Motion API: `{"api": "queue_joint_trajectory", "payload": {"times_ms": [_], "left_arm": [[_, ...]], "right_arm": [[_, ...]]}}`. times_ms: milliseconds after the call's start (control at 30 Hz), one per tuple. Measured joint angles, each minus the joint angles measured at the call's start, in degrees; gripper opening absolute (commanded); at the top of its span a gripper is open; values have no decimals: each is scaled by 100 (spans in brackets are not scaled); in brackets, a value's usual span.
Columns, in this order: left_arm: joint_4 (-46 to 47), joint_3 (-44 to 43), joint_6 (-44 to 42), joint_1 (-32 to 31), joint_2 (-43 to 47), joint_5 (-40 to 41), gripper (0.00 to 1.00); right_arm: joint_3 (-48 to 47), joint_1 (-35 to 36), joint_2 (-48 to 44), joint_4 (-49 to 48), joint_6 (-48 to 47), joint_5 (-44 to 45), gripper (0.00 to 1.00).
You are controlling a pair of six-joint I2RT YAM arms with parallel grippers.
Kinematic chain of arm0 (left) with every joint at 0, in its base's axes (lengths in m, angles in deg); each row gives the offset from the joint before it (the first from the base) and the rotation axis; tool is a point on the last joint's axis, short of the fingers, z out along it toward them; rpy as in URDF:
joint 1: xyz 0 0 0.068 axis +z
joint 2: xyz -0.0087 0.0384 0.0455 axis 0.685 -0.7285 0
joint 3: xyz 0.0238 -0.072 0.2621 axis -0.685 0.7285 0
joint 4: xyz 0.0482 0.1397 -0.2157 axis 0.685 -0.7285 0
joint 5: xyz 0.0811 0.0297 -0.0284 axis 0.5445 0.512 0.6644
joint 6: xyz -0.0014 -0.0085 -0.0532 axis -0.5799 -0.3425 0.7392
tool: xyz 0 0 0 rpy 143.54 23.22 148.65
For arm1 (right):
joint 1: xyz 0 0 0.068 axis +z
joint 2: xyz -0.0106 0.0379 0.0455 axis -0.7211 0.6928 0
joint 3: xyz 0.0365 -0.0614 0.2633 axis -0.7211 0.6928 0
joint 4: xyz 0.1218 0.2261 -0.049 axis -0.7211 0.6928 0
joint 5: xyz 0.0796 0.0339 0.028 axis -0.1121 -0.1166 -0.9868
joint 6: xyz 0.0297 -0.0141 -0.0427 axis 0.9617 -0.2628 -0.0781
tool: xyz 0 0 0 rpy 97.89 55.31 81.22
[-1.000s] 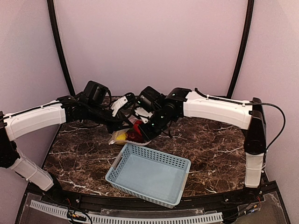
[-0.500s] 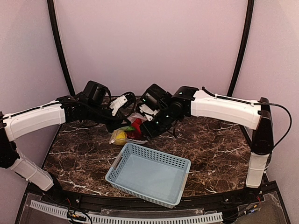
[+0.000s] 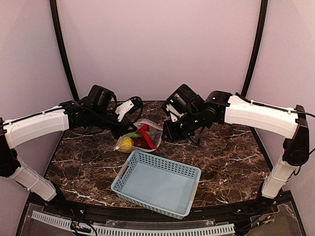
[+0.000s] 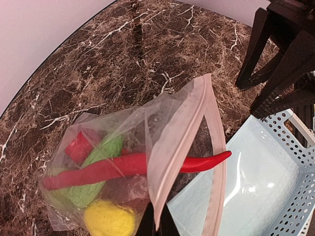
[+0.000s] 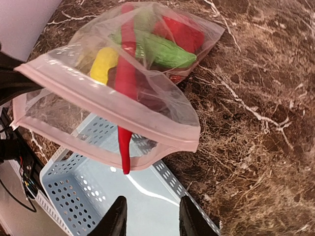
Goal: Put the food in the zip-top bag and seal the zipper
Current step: Adjust the zipper food storage bag at the center of the board.
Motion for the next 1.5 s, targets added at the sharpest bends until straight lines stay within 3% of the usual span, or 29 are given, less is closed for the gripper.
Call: {"api": "queue_joint_trajectory", "payload": {"times_ms": [567,867,933,1267,1500], "left_arm": [[0,0,-2,0,11,74,1],[0,0,-2,0,11,81,1],[0,0,-2,0,11,81,1],[-11,-17,-4,13,11,127,1],[-442,-1283,-96,59,-157,236,1]], "right_arm": [[470,-42,372,-999,817,-245,7],[640,-44,393,-1235,970,-282,5],[640,-46,396,-1281,999,-280,0],[619,-59,367,-1375,1158,-240,0],[87,-94,-37,-1526,1043,-127,0]]}}
